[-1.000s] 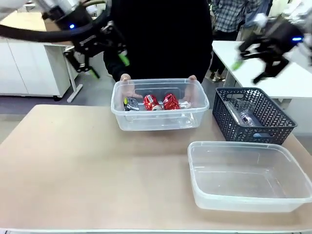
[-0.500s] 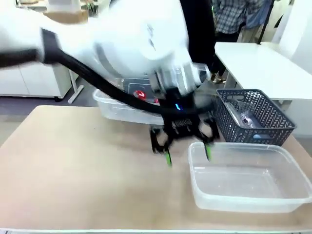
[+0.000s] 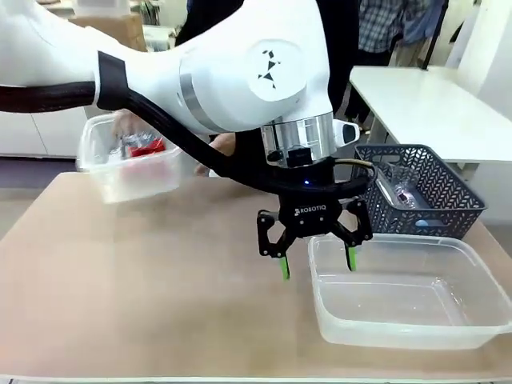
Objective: Sort the waste into each basket.
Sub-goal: Pick up the Organizing box on the right side of the table and lift it.
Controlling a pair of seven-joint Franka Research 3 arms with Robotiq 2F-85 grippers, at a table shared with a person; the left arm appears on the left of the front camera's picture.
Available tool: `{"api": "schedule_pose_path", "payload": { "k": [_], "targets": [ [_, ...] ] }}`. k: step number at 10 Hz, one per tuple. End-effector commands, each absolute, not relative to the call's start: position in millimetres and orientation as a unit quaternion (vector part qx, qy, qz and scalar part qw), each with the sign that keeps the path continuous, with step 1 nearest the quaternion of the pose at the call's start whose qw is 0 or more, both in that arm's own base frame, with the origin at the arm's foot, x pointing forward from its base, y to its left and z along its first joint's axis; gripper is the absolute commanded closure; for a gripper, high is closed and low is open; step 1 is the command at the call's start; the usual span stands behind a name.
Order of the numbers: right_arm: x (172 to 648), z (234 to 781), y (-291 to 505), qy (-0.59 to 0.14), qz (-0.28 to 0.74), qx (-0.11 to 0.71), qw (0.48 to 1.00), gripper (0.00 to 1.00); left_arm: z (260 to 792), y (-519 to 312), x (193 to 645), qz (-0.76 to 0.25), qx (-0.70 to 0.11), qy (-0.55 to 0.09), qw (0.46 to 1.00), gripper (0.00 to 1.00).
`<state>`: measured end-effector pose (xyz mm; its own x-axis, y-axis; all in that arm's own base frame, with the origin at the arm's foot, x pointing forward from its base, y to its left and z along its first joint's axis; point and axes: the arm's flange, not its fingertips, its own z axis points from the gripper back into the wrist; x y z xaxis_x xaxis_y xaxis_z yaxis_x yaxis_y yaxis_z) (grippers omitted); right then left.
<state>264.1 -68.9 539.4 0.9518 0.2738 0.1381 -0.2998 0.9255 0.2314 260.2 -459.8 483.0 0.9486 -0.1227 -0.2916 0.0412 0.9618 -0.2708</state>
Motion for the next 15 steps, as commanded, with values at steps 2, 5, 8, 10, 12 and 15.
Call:
{"api": "schedule_pose_path", "payload": {
  "k": [2,5,8,10,12,15],
  "targets": [
    [288,483,-24,0.078,0.211,0.056,0.973,0.0,457,-466,261,-0.012,-0.114,0.082,0.99,0.0],
    [273,422,-2,0.143,0.238,0.03,0.96,0.0,424,-473,271,0.042,-0.088,0.028,0.995,0.0],
    [253,382,-1,0.17,0.22,0.055,0.959,0.0,400,-485,273,0.042,-0.074,0.023,0.996,0.0],
    [245,356,-19,0.162,0.187,0.069,0.966,0.0,391,-492,274,0.033,-0.065,0.029,0.997,0.0],
    [239,316,-18,0.149,0.176,0.113,0.967,0.0,387,-498,280,0.023,-0.077,0.045,0.996,0.0],
    [241,285,-13,0.161,0.183,0.17,0.955,0.0,386,-502,285,0.023,-0.074,0.05,0.996,0.0]
  ]
}}
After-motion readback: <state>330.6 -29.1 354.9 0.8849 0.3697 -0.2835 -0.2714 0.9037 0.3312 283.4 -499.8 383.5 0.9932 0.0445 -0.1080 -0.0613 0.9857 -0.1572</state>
